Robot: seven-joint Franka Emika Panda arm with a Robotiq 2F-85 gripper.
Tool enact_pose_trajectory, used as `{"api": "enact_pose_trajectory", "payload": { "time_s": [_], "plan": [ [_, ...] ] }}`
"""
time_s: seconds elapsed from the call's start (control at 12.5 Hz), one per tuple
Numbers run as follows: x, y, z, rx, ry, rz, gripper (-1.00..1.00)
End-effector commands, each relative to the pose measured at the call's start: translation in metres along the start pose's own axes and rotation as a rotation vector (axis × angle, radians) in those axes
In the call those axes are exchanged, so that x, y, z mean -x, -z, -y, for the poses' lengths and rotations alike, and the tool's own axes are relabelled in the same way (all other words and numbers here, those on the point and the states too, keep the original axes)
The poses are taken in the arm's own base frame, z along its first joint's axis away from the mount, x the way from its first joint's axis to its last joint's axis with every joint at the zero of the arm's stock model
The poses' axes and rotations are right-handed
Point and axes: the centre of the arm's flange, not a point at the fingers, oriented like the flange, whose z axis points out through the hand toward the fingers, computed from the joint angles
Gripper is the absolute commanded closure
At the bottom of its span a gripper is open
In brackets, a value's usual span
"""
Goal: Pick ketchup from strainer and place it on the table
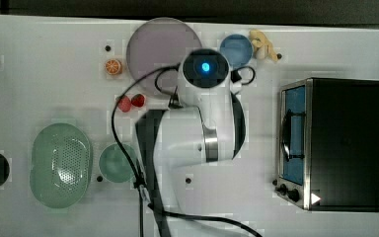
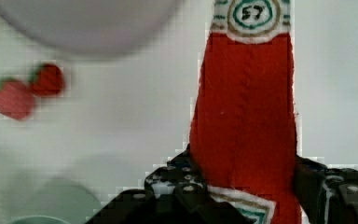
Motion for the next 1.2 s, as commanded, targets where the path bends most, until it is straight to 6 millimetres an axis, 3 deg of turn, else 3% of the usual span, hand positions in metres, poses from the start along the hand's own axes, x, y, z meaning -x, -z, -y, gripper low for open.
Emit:
{"api": "enact_pose_trajectory", "payload": {
  "time_s": [0.08,0.24,0.48,0.56,0.64,0.72,0.96,1.2],
  "plan": [
    [0.010,-0.048,-0.022,-0.024,0.034,-0.006,-0.13],
    [0.014,-0.073,-0.025,-0.059,0.025,-0.035,-0.20],
    [0.019,-0.096,-0.020,-0.091,0.032,-0.028,-0.82],
    [0.017,-0.094,-0.020,-0.086,0.036,-0.036,-0.99],
    [0.014,-0.084,-0.021,-0.079,0.035,-0.053,-1.00],
    [0.008,-0.067,-0.021,-0.072,0.031,-0.089,-1.00],
    [-0.005,0.013,-0.020,-0.004,0.012,-0.197,-1.00],
    [-0.002,0.101,-0.026,0.030,-0.217,-0.223,-1.00]
  ]
}}
